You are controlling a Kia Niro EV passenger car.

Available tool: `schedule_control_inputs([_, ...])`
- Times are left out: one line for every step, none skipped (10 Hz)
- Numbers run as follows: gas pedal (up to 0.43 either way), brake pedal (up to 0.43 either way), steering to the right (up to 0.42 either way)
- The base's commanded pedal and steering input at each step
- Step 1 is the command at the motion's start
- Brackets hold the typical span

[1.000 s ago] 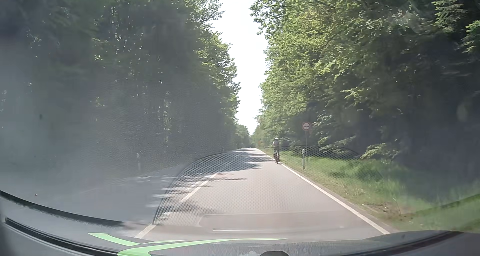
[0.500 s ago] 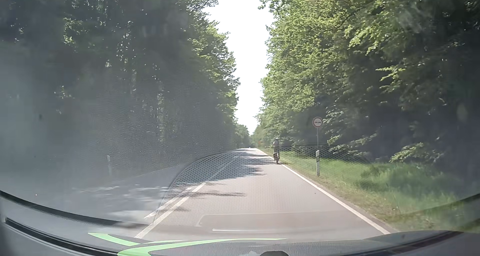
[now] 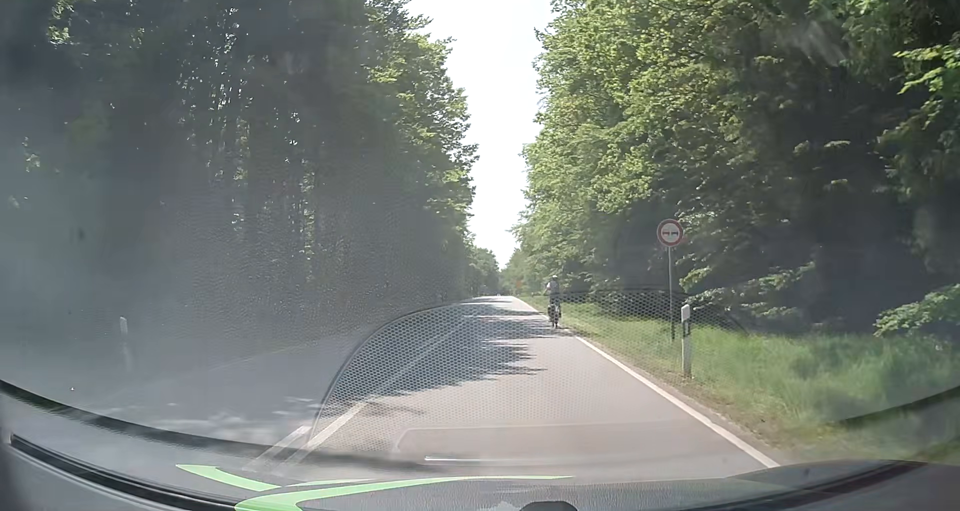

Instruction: Follow the waypoints while adhering to traffic rules and regulations

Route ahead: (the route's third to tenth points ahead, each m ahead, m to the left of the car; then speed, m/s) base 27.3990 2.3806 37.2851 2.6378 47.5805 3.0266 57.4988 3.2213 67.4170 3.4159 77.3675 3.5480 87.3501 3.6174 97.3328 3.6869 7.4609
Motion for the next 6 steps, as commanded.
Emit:
schedule_control_inputs([0.13, 0.0, -0.002])
schedule_control_inputs([0.13, 0.0, -0.002])
schedule_control_inputs([0.13, 0.0, -0.002])
schedule_control_inputs([0.118, 0.0, -0.002])
schedule_control_inputs([0.11, 0.0, -0.002])
schedule_control_inputs([0.11, 0.0, -0.002])
